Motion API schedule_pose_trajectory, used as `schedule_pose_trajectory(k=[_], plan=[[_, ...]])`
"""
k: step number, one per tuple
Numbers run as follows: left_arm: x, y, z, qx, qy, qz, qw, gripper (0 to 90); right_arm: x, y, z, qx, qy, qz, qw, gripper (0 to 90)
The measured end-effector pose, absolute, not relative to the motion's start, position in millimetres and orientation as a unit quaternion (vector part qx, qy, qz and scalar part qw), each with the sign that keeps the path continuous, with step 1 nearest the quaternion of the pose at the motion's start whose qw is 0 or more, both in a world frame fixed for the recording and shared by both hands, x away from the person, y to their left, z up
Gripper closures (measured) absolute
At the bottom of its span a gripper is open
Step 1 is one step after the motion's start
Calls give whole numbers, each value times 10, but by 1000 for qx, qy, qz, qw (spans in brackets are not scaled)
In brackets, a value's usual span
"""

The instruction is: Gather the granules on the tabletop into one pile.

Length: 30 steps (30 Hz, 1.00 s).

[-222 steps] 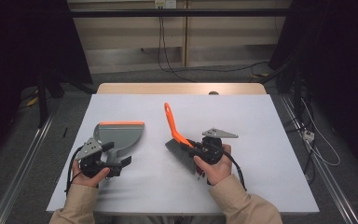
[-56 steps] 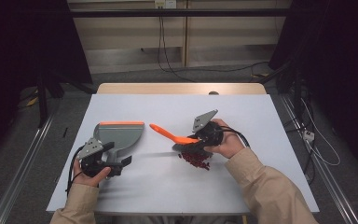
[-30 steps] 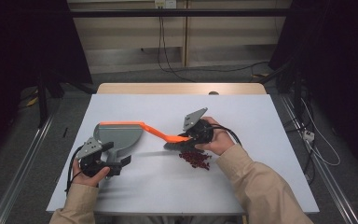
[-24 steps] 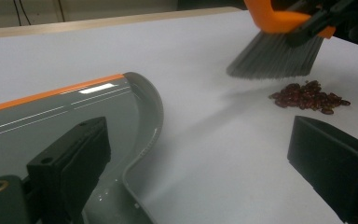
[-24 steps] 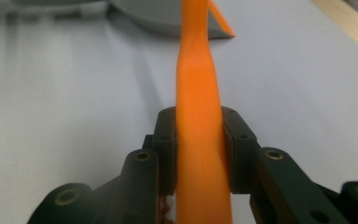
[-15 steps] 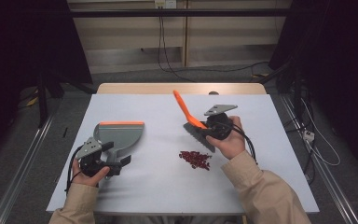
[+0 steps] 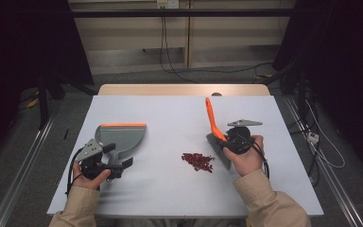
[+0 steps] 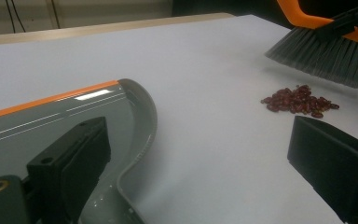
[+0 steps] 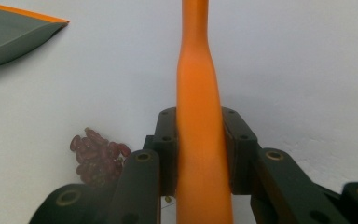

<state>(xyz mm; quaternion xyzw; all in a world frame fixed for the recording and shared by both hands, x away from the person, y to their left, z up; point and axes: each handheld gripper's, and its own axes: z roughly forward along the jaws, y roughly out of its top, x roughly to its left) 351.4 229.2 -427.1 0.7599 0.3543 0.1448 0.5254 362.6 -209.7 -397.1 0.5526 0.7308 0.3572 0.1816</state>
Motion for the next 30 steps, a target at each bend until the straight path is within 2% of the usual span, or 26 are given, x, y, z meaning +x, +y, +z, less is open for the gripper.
schedule_pose_trajectory(k=[18,30], plan=[[3507,2279,-4272,761,353,147,524,56,3537,-2128,-4128,573,720,333,205,713],[3506,2277,-4272,762,353,147,523,56,3525,-1797,-4155,563,721,353,197,713]])
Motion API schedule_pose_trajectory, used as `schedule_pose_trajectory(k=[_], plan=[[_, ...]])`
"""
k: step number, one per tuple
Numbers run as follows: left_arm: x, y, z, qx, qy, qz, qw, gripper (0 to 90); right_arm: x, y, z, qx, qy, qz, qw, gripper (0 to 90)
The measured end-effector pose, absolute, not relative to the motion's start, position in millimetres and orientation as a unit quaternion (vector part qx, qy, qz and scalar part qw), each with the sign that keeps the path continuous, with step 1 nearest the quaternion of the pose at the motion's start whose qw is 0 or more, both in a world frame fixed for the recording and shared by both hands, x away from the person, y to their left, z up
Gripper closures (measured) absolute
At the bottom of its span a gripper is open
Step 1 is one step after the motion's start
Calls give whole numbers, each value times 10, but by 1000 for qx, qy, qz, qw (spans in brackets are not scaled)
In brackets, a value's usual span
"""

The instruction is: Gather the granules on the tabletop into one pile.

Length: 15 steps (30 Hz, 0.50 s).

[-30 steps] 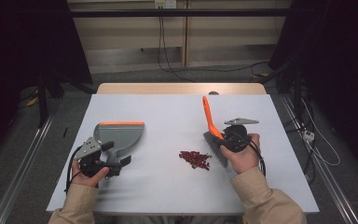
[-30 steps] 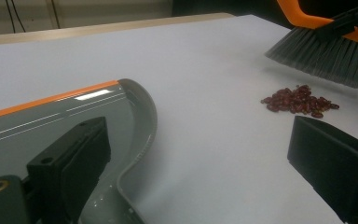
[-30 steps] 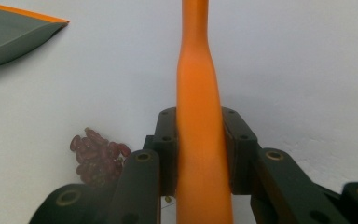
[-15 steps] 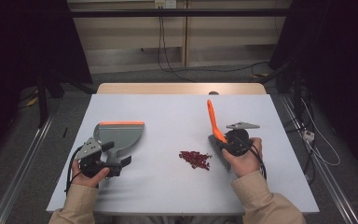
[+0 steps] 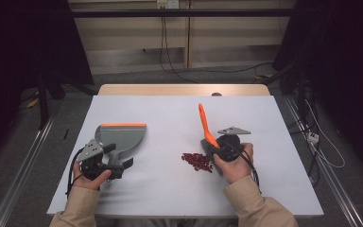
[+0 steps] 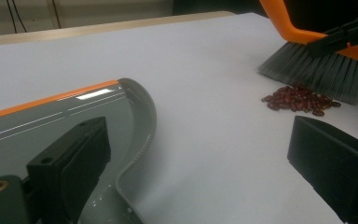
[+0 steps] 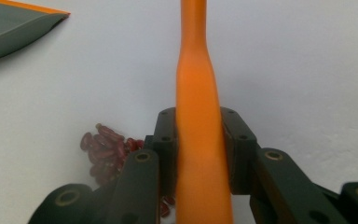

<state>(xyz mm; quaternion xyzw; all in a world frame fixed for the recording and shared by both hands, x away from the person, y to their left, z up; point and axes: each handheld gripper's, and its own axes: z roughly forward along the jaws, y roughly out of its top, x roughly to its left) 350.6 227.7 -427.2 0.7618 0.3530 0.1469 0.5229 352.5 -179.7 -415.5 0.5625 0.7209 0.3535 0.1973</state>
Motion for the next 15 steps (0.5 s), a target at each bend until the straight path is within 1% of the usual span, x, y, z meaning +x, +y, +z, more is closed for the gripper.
schedule_pose_trajectory(k=[3,15], plan=[[3505,2283,-4268,762,354,148,523,56,3544,-1727,-4165,559,721,355,204,714],[3511,2282,-4273,762,353,146,523,56,3599,-1639,-4189,568,705,377,196,713]])
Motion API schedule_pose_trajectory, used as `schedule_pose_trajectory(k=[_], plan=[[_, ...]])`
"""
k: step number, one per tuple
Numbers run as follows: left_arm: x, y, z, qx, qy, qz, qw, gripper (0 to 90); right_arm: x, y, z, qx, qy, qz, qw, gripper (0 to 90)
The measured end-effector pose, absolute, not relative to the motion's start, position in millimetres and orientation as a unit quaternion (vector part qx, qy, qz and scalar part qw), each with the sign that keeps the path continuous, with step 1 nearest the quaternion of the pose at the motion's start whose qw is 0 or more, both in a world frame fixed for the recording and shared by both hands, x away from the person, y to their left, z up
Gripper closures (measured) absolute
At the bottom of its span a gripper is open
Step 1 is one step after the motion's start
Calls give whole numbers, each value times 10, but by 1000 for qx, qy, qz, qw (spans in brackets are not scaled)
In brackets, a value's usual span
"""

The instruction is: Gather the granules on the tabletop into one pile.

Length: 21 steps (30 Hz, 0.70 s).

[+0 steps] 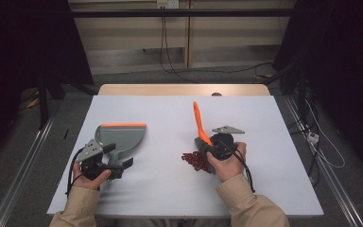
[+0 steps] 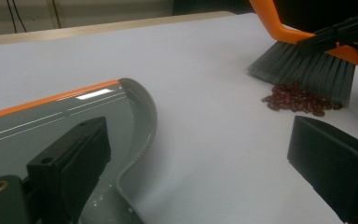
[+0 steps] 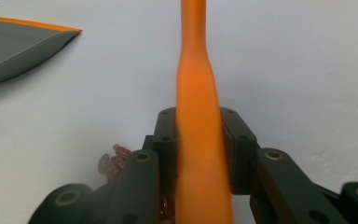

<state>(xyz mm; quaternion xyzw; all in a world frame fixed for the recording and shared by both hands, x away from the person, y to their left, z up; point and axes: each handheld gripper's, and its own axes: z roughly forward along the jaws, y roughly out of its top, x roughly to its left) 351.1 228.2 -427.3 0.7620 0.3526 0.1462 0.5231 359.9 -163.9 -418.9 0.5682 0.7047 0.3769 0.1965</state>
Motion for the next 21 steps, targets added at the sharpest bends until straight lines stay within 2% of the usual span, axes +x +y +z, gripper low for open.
schedule_pose_trajectory(k=[12,21], plan=[[3508,2278,-4274,763,354,145,522,56,3581,-1737,-4119,555,702,398,202,713],[3514,2269,-4282,764,352,146,521,56,3388,-1842,-4114,546,700,409,209,712]])
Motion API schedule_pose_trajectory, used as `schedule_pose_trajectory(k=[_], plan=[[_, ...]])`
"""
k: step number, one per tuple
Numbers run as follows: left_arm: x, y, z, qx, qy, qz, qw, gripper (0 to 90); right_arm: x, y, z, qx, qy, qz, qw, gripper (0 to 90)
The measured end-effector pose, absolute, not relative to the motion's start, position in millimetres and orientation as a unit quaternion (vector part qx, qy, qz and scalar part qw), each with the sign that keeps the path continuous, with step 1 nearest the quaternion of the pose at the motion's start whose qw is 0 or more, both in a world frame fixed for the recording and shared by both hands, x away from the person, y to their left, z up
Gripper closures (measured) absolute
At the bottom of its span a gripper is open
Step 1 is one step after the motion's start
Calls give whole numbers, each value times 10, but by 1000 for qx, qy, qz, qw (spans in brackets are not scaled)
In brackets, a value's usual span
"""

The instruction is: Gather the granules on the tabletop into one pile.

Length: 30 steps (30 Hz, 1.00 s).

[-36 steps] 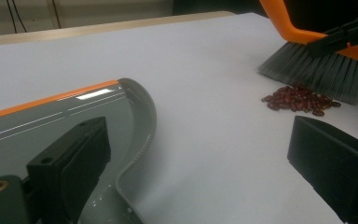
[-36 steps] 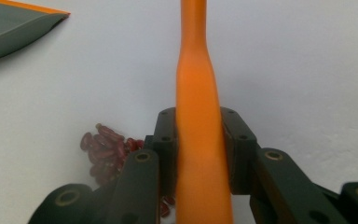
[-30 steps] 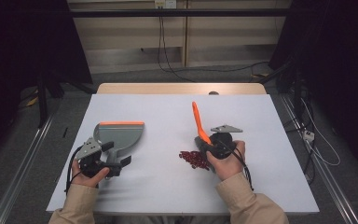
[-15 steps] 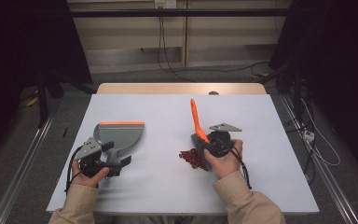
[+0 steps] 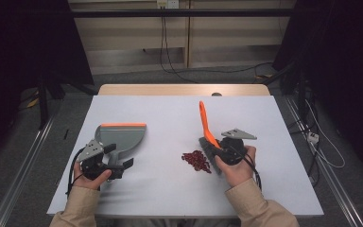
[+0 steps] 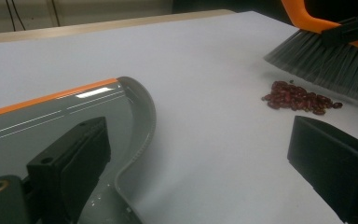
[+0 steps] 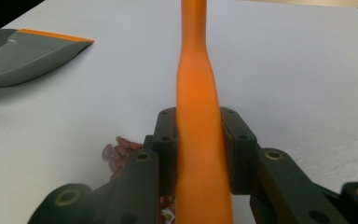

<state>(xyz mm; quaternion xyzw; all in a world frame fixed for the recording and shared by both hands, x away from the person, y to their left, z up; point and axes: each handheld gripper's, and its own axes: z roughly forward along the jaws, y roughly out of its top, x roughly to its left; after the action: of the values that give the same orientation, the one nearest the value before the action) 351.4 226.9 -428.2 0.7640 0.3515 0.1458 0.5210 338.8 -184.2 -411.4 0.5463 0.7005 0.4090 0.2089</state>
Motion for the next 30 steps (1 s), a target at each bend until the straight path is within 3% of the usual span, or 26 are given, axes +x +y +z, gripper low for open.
schedule_pose_trajectory(k=[7,16,30], plan=[[3515,2263,-4288,764,354,143,520,56,3320,-1688,-4129,529,698,429,221,713],[3520,2279,-4290,763,355,142,521,56,3491,-1525,-4172,521,700,433,226,713],[3523,2284,-4289,761,356,142,523,56,3765,-1896,-4147,531,715,379,251,713]])
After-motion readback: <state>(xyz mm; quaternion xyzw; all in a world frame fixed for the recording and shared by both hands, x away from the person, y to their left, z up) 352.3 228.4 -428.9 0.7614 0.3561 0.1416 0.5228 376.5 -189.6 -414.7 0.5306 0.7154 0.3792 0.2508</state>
